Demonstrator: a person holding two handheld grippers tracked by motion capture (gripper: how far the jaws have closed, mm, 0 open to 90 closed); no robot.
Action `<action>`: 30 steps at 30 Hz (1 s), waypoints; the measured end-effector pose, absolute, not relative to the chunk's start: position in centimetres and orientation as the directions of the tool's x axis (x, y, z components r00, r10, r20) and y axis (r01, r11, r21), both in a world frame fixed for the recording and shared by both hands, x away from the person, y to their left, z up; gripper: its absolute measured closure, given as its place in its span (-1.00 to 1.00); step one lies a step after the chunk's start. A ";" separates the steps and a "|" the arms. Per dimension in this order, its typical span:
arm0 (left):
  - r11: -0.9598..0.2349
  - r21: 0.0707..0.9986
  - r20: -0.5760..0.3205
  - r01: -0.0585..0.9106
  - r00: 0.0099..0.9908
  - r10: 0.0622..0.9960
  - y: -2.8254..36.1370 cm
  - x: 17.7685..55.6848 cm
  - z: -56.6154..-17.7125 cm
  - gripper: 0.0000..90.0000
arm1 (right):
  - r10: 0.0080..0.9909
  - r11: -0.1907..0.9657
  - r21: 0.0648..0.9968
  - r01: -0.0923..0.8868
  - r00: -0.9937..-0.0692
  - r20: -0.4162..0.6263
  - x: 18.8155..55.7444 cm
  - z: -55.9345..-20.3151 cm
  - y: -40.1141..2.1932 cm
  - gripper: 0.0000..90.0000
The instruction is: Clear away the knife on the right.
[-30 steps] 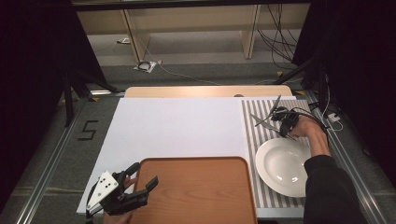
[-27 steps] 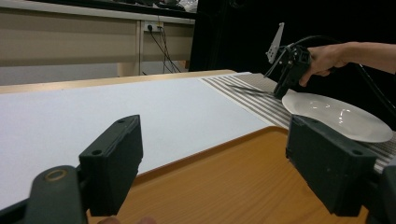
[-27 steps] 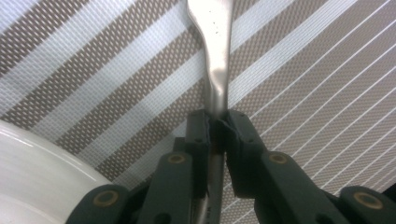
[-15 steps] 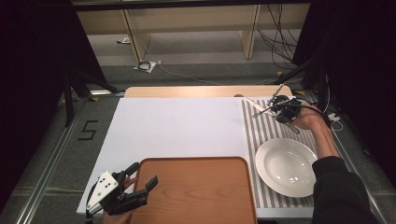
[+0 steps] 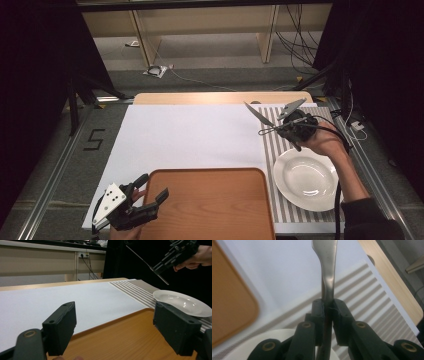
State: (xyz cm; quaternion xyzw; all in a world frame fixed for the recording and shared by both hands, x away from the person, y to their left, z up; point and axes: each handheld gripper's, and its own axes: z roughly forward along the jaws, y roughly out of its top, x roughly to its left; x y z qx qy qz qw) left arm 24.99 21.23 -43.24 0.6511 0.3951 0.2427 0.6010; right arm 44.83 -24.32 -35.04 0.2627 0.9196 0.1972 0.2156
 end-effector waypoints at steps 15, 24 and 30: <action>0.037 0.976 -0.156 0.216 0.566 0.810 21.3 24.9 -43.2 -0.58 | 0.442 0.793 0.561 0.238 -0.858 -0.261 37.4 -35.4 -19.1 0.79; 0.040 0.976 -0.156 0.212 0.567 0.809 21.3 24.9 -43.1 -0.58 | 0.409 0.810 0.537 0.235 -0.882 -0.232 36.4 -36.7 -17.6 0.79; 0.042 0.977 -0.155 0.208 0.565 0.810 21.4 24.8 -43.1 -0.58 | 0.394 0.815 0.524 0.248 -0.900 -0.186 35.1 -37.7 -16.6 0.79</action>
